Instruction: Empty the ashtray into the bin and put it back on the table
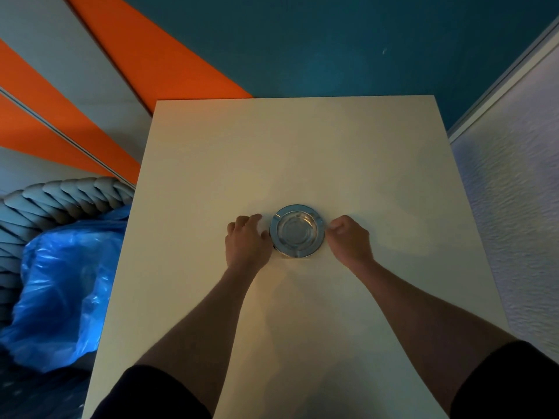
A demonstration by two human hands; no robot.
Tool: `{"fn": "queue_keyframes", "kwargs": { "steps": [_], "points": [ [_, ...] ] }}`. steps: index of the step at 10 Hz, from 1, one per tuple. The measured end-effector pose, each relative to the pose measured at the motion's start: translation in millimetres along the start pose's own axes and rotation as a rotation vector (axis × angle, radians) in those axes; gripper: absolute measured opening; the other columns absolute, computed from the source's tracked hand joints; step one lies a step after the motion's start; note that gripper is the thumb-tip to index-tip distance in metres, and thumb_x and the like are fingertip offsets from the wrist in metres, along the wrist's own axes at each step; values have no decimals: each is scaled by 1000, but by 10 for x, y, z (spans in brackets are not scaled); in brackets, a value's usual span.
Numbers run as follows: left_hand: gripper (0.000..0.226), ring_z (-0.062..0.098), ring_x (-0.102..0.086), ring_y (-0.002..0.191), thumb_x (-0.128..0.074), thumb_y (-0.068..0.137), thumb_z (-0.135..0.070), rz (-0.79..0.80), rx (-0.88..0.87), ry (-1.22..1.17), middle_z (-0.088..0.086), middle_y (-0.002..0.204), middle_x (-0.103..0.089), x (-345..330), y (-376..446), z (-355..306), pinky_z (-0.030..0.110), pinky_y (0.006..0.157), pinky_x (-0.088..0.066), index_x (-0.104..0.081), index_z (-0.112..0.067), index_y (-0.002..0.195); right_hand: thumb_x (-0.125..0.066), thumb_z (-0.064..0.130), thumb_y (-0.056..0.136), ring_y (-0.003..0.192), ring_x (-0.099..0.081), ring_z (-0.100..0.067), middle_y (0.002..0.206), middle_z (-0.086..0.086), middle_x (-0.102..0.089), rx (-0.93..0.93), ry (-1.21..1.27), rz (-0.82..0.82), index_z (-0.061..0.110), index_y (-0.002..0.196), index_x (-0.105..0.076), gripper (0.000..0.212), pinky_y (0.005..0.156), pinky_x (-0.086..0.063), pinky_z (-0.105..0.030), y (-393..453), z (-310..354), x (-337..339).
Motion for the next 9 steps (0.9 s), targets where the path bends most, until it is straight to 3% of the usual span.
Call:
{"fn": "queue_keyframes", "kwargs": {
  "steps": [1,2,3,6,9],
  "points": [
    [63,32,-23,142,-54,91,-31,57,-89,244,7,156,-30,-50,-21,39,51,113,-24,-32,-26,149,-59,21,83,121,-48,-33,131,-12,-56,210,-295,2,15,126,-54,45,94,-42,-42,-17,86,27],
    [66,33,-6,149,-49,94,-37,123,-118,355,5,164,-12,-129,-28,131,56,117,-13,-18,-34,153,-59,28,83,141,-27,-32,155,-9,-32,255,-545,55,24,141,-39,61,109,-30,-47,-14,12,-12],
    [64,31,-3,149,-45,95,-39,149,-123,366,2,165,-8,-162,-31,173,58,117,-11,-18,-35,153,-56,33,86,148,-15,-30,162,-7,-19,260,-647,102,27,146,-30,66,115,-22,-49,-26,-58,-62],
    [64,31,-1,150,-45,96,-40,188,-116,372,2,165,-7,-134,-16,145,57,118,-11,-17,-35,153,-55,34,88,150,-12,-30,163,-8,-16,253,-680,136,26,148,-27,67,116,-21,-49,-49,-15,-47],
    [63,32,-17,147,-42,97,-43,224,-142,317,6,163,-16,111,96,-24,50,117,-23,-18,-29,154,-51,39,91,148,-17,-30,162,-7,-21,275,-709,138,22,149,-26,65,114,-26,-50,-97,176,80]
  ]
}}
Point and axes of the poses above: each hand's wrist, its own y-axis towards the middle knuckle, its own x-axis out of the back of the hand, z = x × y, the point moved 8 cm from there along y, towards the middle knuckle
